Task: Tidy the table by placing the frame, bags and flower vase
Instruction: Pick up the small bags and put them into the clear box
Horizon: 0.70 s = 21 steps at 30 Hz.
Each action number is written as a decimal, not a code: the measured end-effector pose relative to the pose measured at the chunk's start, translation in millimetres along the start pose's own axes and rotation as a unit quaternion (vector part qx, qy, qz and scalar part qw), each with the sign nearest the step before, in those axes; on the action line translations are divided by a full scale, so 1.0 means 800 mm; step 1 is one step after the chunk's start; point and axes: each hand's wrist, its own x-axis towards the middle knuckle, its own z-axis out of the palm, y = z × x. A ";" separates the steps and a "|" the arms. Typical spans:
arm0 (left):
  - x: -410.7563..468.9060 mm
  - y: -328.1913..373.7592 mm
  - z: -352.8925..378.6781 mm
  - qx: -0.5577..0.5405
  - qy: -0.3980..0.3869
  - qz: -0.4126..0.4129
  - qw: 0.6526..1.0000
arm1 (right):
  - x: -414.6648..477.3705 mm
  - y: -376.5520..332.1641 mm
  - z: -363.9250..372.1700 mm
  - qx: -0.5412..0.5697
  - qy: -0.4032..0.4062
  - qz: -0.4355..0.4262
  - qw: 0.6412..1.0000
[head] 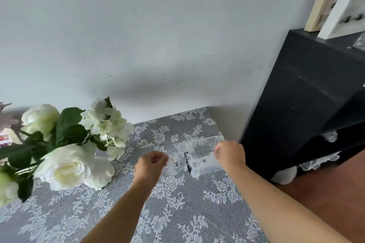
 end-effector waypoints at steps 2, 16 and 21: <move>0.006 0.009 0.008 -0.009 -0.009 -0.003 1.000 | 0.000 0.014 -0.003 0.041 0.048 -0.004 0.998; 0.067 0.059 0.108 0.197 -0.091 0.012 0.976 | -0.021 0.057 -0.007 0.283 -0.024 0.039 0.958; 0.068 0.055 0.129 0.287 -0.082 0.043 0.953 | -0.020 0.059 -0.003 0.291 -0.026 0.042 0.956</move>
